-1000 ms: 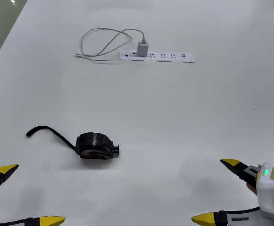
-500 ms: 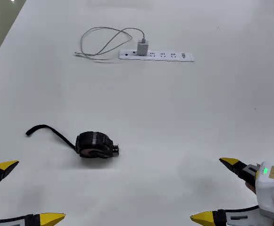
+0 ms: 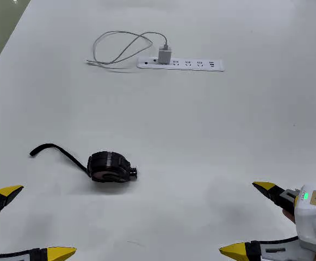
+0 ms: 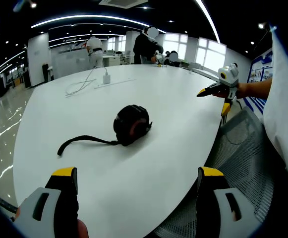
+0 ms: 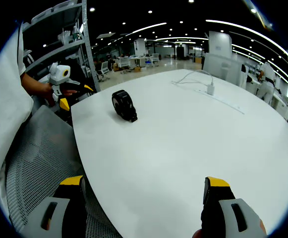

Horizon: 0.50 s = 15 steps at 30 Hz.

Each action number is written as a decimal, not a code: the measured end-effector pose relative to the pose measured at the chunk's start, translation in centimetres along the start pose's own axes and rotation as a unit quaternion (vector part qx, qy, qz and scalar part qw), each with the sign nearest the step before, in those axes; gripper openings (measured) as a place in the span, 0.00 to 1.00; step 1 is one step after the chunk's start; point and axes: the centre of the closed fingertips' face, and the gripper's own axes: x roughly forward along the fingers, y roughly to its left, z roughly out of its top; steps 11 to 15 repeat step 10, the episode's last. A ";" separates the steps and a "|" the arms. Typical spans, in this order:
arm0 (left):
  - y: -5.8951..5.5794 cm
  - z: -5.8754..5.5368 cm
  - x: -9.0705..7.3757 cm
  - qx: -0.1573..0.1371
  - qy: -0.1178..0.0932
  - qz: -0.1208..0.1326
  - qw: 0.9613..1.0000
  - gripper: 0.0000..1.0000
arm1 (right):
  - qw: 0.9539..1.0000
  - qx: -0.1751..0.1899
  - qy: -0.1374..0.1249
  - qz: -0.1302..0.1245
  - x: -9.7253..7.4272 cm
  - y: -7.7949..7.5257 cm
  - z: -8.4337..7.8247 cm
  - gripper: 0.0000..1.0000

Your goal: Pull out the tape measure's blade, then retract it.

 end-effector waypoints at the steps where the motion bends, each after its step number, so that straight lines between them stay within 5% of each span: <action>1: 0.1 0.0 0.0 0.002 0.000 0.001 1.000 0.99 | 1.000 0.000 0.000 -0.001 0.0 0.0 0.0 0.98; 15: 0.1 0.1 0.1 0.004 -0.001 0.002 1.000 0.99 | 1.000 -0.002 -0.001 -0.001 0.0 -0.1 0.2 0.98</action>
